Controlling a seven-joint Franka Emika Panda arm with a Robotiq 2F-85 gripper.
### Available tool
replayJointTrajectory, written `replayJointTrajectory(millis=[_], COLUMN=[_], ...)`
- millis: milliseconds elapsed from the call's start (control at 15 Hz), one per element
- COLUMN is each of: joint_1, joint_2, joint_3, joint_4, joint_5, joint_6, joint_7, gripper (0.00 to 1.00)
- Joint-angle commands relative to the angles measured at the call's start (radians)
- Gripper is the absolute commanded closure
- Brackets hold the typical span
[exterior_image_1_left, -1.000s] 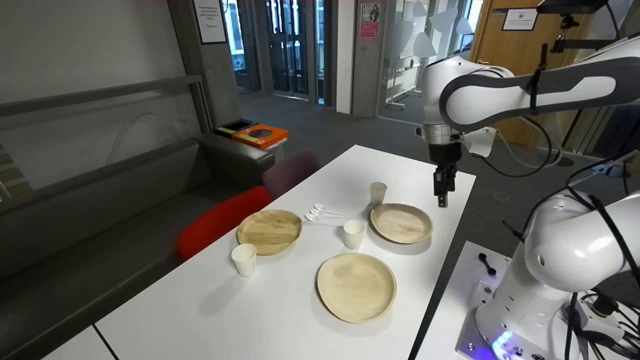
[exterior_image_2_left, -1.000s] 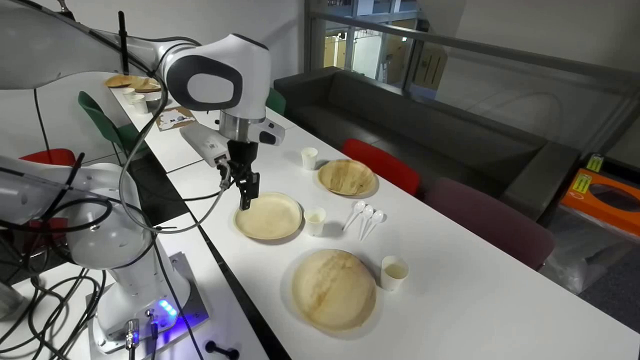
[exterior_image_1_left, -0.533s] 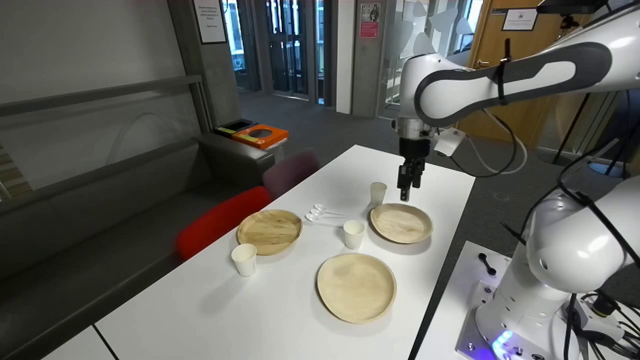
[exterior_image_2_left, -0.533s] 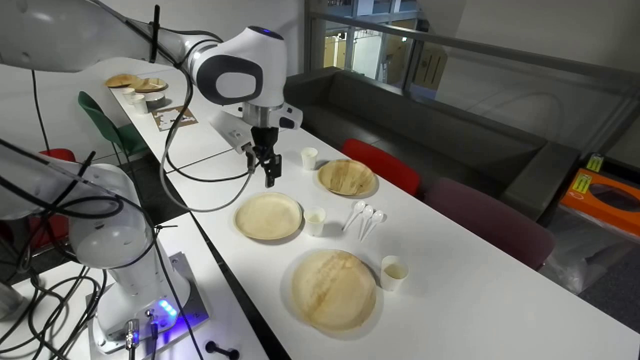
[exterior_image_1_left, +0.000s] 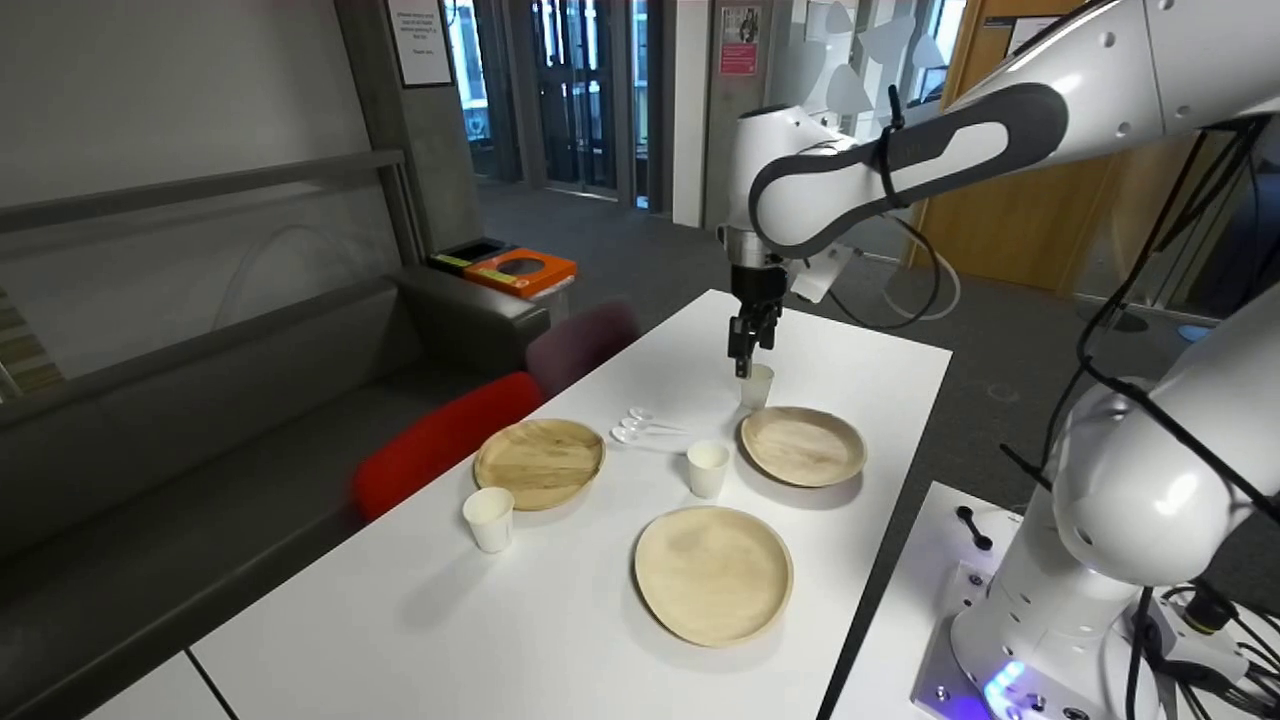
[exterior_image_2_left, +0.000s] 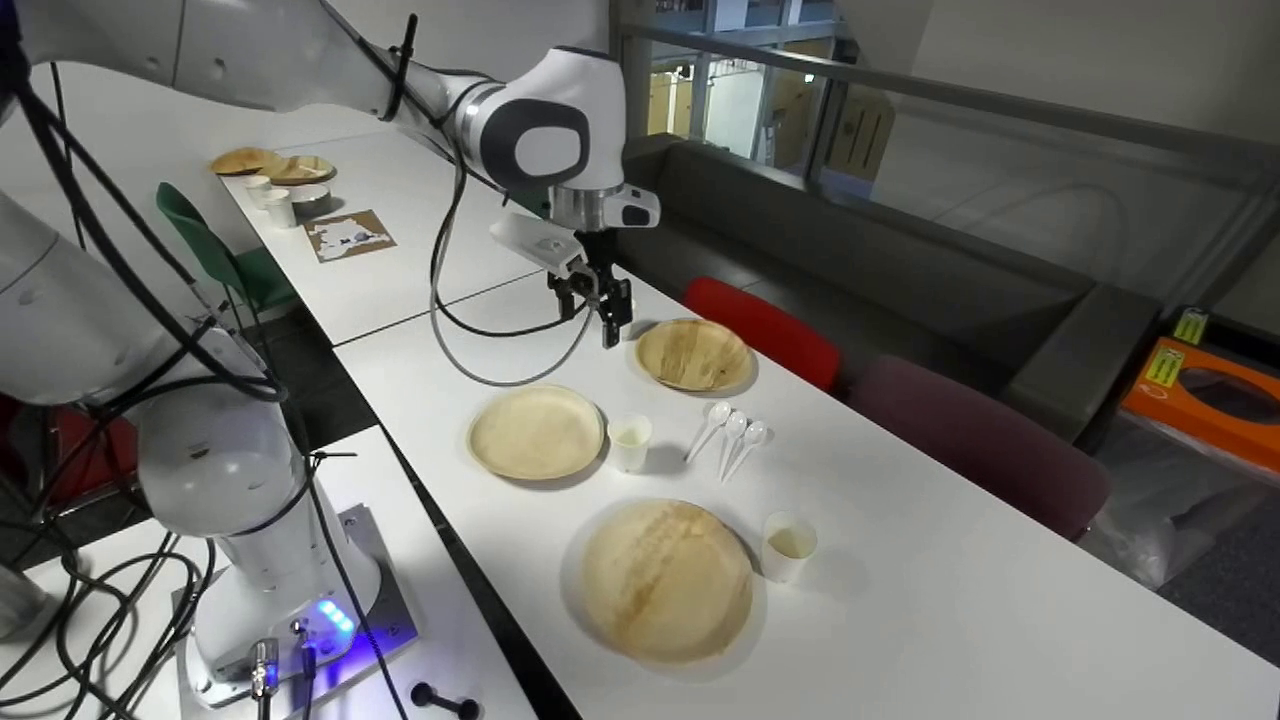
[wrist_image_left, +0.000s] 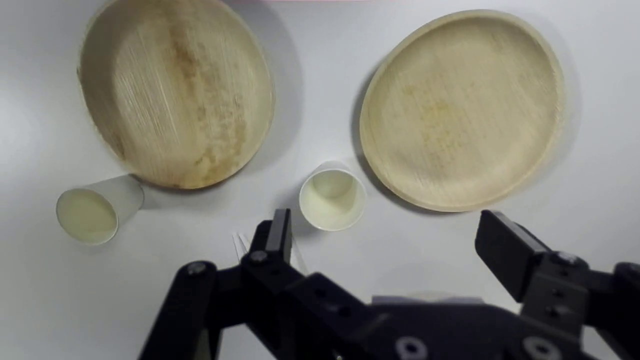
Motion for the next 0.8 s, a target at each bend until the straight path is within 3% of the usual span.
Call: replayJointTrajectory(millis=[0, 533, 733], joint_1=[0.000, 0.001, -0.004], joint_2=[0.025, 0.037, 0.079], joint_3=[0.000, 0.003, -0.003], joint_4=[0.024, 0.031, 0.106], joint_5=[-0.015, -0.021, -0.005], joint_6=[-0.002, 0.006, -0.003], joint_7=[-0.016, -0.021, -0.004], gripper=[0.00, 0.00, 0.00])
